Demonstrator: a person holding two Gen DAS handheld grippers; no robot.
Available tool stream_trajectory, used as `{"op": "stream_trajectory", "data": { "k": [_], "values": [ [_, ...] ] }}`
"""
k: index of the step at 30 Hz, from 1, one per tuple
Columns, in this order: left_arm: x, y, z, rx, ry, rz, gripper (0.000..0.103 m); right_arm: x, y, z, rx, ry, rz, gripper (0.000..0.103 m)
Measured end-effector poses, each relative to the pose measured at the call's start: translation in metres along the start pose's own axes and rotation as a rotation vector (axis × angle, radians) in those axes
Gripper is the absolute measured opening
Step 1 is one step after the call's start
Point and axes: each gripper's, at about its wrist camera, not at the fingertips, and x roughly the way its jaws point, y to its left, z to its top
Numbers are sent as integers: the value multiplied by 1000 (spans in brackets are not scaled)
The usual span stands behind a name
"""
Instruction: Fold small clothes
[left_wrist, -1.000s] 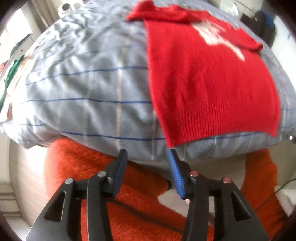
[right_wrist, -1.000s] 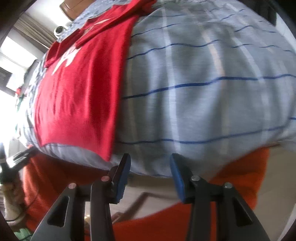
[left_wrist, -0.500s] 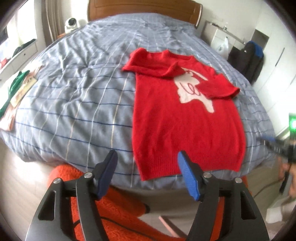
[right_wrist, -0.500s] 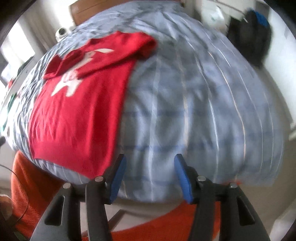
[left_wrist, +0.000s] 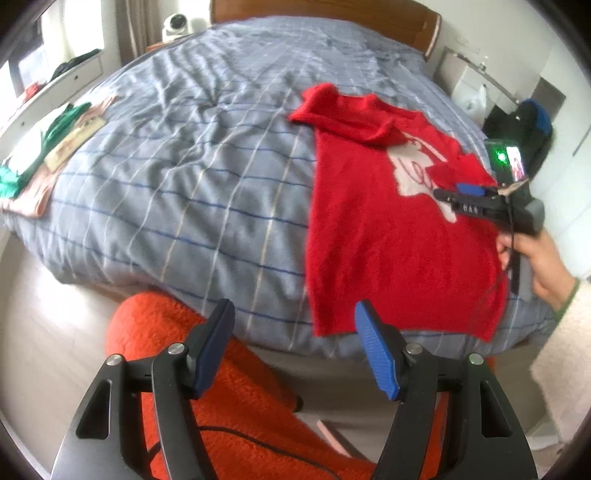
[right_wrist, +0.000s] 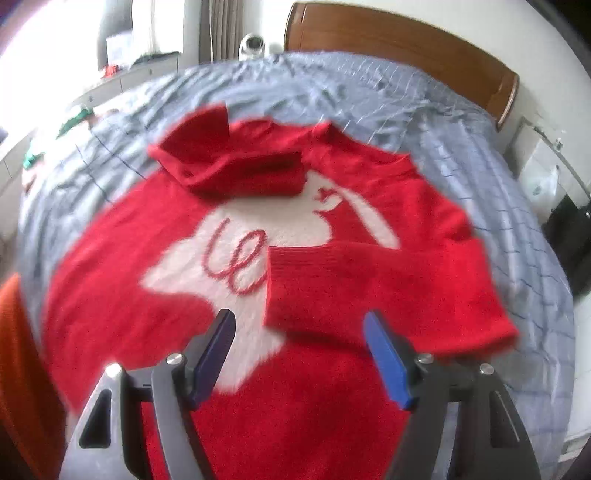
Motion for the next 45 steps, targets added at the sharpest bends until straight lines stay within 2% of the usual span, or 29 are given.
{"op": "stream_trajectory", "data": {
  "k": [1,3,4,7,11,13,16,20,23,30,34,37,42,43,45],
  "values": [
    [-1,3,-2,-8,3,0,70,8,-6,0,43,12,14,58],
    [-2,8,-6,-17,1,1,70,7,-30,-2,198,-8,26,11],
    [-1,9,-8,-19,4,3,70,1,-46,-6,265,-21,13,8],
    [5,9,-11,-26,22,0,70,-35,-99,-19,396,-101,-47,8],
    [11,-2,-9,-2,29,-10,70,-100,-187,-48,525,-182,-219,8],
    [13,-12,-8,27,23,-11,70,-127,-229,-72,594,-183,-297,8],
    [16,-25,-7,63,23,-15,70,-149,-271,-106,682,-153,-360,8],
    [19,-35,-7,86,34,-19,70,-148,-302,-152,808,-111,-368,7],
    [15,-35,-8,93,26,-6,70,-142,-317,-183,892,-91,-366,7],
    [20,-18,-7,43,46,16,70,-105,-320,-240,1026,-16,-311,7],
    [17,-18,-7,51,37,23,70,-107,-323,-252,1072,-73,-268,7],
    [19,-16,-8,53,39,32,70,-119,-331,-265,1121,-125,-220,12],
    [27,-17,-5,58,58,43,70,-144,-334,-262,1129,-134,-368,20],
    [27,-19,-4,64,59,44,70,-150,-333,-262,1132,-146,-382,20],
    [28,-25,1,88,57,44,70,-159,-330,-256,1113,-193,-357,20]
  ]
}}
